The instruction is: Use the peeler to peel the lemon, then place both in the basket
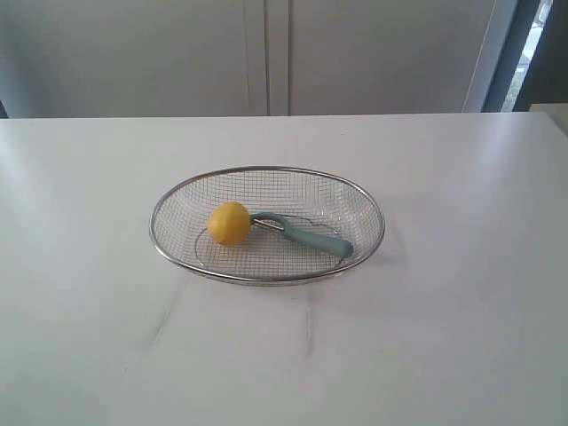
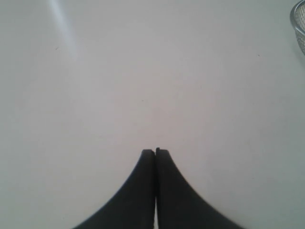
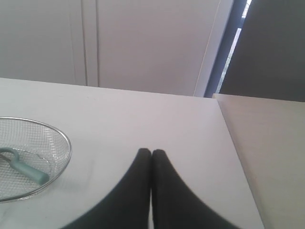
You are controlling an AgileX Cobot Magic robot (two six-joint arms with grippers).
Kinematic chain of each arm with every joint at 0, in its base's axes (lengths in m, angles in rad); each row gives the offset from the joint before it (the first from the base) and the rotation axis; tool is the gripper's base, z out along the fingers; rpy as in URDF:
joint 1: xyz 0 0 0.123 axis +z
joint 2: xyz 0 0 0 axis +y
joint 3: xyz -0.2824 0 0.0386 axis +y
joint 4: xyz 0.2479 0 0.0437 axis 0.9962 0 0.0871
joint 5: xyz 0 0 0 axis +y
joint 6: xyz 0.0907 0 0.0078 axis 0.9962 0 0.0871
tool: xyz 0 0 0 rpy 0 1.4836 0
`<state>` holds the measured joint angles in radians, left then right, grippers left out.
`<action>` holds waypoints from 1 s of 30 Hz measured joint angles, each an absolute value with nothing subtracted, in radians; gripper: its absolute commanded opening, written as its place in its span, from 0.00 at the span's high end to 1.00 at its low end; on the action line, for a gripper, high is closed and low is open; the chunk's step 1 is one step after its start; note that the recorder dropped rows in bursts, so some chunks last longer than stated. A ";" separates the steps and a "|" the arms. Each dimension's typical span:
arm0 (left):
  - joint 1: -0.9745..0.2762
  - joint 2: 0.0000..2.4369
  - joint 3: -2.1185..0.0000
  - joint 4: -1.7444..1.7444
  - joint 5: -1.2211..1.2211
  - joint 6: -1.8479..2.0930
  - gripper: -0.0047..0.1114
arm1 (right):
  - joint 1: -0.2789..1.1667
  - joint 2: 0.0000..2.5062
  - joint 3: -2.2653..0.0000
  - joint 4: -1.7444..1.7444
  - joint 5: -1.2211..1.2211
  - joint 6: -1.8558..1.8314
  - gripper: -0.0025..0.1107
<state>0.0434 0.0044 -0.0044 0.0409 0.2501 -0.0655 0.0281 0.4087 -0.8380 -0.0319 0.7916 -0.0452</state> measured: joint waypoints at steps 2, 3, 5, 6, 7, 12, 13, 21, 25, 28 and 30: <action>0.043 0.004 -0.004 0.041 0.250 -0.066 0.96 | 0.023 0.397 -0.818 -0.032 0.792 -0.045 0.98; 0.043 0.004 -0.004 0.041 0.250 -0.066 0.96 | 0.023 0.385 -0.807 -0.032 0.792 -0.045 0.98; 0.043 0.004 -0.004 0.041 0.250 -0.066 0.96 | 0.023 0.356 -0.783 -0.032 0.792 -0.045 0.98; 0.043 0.004 -0.004 0.041 0.250 -0.066 0.96 | 0.023 0.338 -0.769 -0.032 0.792 -0.045 0.98; 0.043 0.004 -0.004 0.041 0.250 -0.066 0.96 | 0.023 0.324 -0.757 -0.032 0.792 -0.045 0.98; 0.043 0.004 -0.004 0.041 0.250 -0.066 0.96 | 0.023 0.248 -0.679 -0.032 0.792 -0.045 0.98; 0.043 0.004 -0.004 0.041 0.250 -0.066 0.96 | 0.023 0.239 -0.663 -0.032 0.792 -0.045 0.98; 0.043 0.004 -0.004 0.041 0.250 -0.066 0.96 | 0.023 0.202 -0.625 -0.032 0.809 -0.045 0.98; 0.043 0.004 -0.004 0.041 0.250 -0.066 0.96 | 0.023 0.201 -0.625 -0.032 0.809 -0.045 0.98; 0.043 0.004 -0.004 0.041 0.250 -0.066 0.96 | 0.023 0.195 -0.607 -0.032 0.809 -0.045 0.98; 0.043 0.004 -0.004 0.041 0.250 -0.066 0.96 | 0.023 0.185 -0.594 -0.032 0.809 -0.045 0.98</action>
<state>0.0434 0.0044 -0.0044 0.0409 0.2501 -0.0655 0.0229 0.1845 -0.5941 -0.0319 0.8090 -0.0452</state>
